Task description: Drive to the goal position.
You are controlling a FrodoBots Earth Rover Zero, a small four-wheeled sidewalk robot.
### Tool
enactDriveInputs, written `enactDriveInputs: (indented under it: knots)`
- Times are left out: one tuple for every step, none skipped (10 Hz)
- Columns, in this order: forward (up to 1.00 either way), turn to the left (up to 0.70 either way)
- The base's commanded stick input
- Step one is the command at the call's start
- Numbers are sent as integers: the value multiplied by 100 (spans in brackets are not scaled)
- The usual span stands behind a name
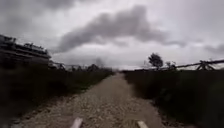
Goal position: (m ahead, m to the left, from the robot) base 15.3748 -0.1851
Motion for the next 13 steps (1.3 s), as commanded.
enactDriveInputs:
  knots:
    - [70,0]
    - [70,0]
    - [70,0]
    - [70,0]
    - [70,0]
    - [70,0]
    - [70,0]
    - [70,0]
    - [70,-5]
    - [70,-32]
    - [70,-35]
    - [70,-32]
    - [70,-13]
